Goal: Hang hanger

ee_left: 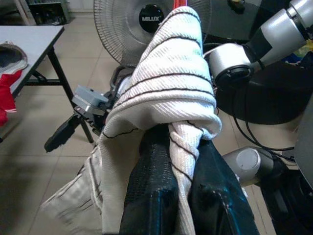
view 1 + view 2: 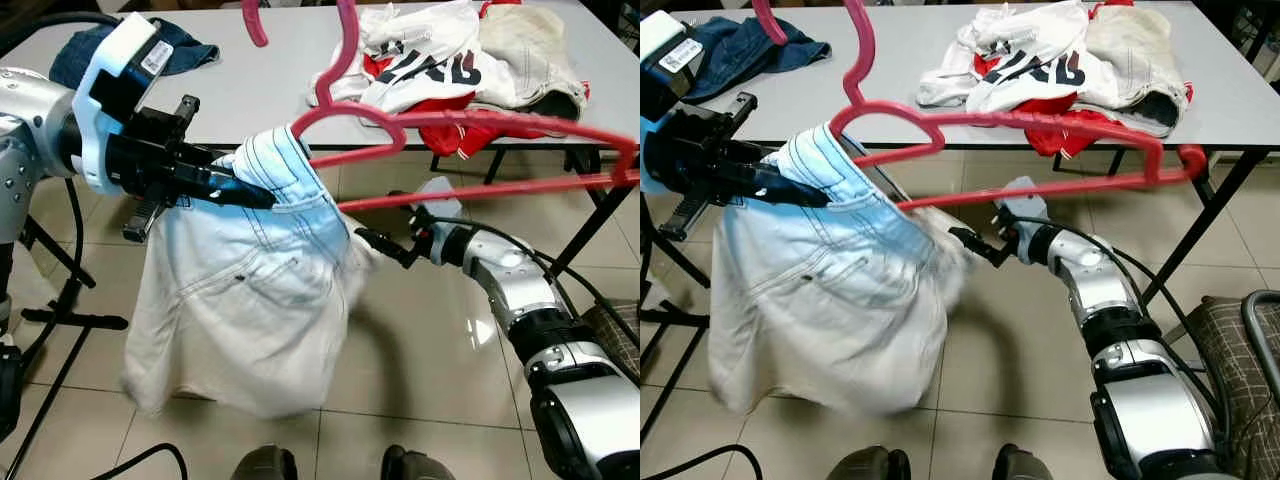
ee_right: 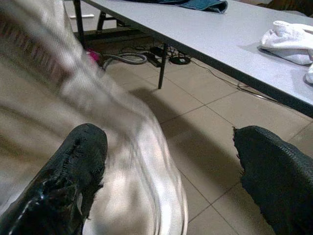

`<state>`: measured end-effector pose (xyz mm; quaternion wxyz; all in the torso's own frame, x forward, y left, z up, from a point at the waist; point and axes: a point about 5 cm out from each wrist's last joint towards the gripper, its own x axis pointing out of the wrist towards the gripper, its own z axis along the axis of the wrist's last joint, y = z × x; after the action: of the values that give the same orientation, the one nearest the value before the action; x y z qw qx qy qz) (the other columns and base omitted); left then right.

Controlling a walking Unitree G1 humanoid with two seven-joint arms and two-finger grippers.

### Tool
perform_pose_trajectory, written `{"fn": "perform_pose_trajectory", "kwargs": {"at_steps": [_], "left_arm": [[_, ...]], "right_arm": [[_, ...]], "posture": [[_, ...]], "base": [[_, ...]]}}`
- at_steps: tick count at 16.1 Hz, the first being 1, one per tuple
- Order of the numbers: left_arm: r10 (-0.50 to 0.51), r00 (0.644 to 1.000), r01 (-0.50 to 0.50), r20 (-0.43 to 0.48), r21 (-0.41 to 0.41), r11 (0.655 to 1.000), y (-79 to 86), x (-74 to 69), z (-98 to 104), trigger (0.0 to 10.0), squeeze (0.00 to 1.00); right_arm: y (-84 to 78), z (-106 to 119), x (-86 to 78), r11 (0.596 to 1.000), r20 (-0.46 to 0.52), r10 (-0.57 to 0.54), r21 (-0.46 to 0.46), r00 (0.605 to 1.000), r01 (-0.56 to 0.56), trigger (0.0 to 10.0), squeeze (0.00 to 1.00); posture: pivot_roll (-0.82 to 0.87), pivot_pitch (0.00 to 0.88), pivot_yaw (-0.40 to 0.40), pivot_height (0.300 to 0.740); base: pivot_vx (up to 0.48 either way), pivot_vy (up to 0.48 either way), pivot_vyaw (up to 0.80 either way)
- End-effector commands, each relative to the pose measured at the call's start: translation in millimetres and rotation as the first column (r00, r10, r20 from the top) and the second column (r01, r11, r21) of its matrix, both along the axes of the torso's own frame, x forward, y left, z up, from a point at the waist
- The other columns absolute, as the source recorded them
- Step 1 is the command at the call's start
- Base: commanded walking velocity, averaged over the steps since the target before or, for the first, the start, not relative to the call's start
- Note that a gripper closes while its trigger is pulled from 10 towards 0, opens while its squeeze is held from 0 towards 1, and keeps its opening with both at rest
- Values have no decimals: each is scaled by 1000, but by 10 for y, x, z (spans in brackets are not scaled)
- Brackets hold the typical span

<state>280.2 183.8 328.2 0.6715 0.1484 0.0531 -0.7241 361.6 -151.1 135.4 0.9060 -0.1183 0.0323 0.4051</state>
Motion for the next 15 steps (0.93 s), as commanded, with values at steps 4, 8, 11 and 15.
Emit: {"fn": "perform_pose_trajectory", "kwargs": {"at_steps": [4,8,11,15], "left_arm": [[-86,996,86,12,-19,996,-63,-176,106,0,0],[-113,993,114,26,-40,993,-115,-279,211,0,0],[-98,995,99,31,-47,994,-109,-305,234,0,0],[-68,997,69,21,-49,996,-73,-308,234,0,0]], "right_arm": [[8,-22,72,1000,-64,-21,17,998,22,10000,0],[357,-144,-37,981,-112,193,29,975,-191,10000,0],[464,-162,-90,955,-138,283,136,949,-265,10000,0],[286,-88,-58,939,-106,220,293,970,-181,10000,0]], "posture": [[56,122,76,740],[100,122,47,740],[117,121,35,740],[115,126,46,740]], "base": [[0,0,0],[0,0,0],[0,0,0],[0,0,0]]}}
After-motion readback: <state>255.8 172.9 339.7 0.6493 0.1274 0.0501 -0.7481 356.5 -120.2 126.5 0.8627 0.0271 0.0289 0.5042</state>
